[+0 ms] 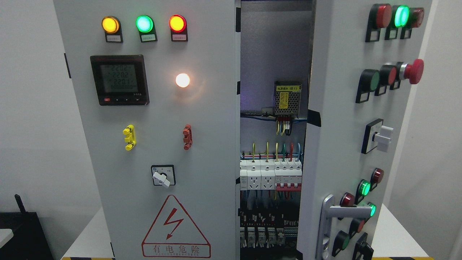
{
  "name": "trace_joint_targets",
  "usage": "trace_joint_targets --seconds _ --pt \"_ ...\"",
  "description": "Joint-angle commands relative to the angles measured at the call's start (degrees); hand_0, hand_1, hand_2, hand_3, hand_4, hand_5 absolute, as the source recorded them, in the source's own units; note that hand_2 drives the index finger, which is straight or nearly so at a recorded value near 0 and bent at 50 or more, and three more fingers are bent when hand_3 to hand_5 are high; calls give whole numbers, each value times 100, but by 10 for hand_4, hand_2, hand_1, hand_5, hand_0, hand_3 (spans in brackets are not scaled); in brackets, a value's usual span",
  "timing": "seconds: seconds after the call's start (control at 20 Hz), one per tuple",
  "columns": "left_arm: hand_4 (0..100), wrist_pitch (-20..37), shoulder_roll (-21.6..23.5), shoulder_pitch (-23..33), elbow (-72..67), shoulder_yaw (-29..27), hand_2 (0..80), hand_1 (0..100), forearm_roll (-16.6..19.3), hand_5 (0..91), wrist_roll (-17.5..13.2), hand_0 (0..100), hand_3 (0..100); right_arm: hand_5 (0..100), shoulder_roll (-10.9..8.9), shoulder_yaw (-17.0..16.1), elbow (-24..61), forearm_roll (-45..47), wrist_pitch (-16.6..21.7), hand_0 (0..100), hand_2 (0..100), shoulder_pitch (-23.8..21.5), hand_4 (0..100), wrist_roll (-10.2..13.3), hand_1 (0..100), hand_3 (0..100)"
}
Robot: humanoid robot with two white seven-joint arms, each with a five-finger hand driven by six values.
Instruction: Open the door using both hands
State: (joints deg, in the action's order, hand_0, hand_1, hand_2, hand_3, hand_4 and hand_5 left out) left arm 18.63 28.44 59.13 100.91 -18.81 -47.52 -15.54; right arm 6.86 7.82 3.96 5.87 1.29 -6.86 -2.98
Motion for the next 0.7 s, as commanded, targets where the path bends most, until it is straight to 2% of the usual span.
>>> trace_joint_targets --seconds 0.0,0.15,0.45,0.65 --pt "31 18 936 73 1106 -1766 0 0 -863 0 -291 0 0 0 0 0 0 -7 3 107 0 0 0 -1 0 0" --pt "30 18 1015 46 1124 -2047 0 0 -1083 0 -651 0 0 0 0 0 0 1 3 107 0 0 0 -1 0 0" --pt "30 9 1401 29 1097 -2654 0 0 -1760 0 -1451 0 0 0 0 0 0 1 3 107 0 0 0 -1 0 0" --pt "30 -8 1770 -67 1080 -2848 0 0 -2155 0 -1812 0 0 0 0 0 0 1 3 106 0 0 0 -1 0 0"
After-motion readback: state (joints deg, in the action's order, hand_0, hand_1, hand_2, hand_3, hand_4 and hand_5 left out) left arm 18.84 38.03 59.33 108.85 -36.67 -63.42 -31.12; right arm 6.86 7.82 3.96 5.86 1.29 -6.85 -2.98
